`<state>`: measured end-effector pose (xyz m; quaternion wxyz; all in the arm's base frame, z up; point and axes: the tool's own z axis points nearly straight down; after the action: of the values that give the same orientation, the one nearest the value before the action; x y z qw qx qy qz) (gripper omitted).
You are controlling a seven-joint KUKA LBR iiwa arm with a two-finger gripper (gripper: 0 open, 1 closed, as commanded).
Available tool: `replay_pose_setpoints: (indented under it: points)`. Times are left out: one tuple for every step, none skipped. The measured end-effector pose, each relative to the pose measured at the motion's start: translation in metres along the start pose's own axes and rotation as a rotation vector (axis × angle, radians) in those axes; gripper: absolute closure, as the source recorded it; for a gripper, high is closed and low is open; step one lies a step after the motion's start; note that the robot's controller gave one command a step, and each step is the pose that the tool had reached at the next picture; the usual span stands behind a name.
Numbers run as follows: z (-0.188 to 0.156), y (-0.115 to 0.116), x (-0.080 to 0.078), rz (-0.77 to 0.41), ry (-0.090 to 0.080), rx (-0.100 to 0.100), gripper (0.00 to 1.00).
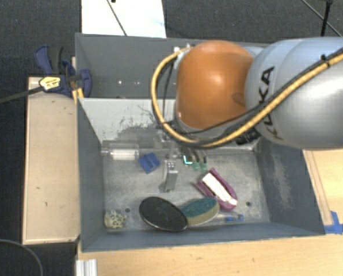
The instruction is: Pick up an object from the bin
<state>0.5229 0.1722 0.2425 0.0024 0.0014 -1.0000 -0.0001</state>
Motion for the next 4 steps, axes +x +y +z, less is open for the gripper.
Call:
replay_pose_setpoints:
  points:
    - [0.169,0.012,0.041,-0.06,0.001,0.0,0.0]
    - [0.166,0.012,0.039,-0.055,-0.006,-0.002,1.0]
    - [0.166,0.011,0.039,-0.051,-0.006,-0.001,0.0]
    - [0.172,-0.039,0.019,-0.253,-0.009,0.0,0.0]
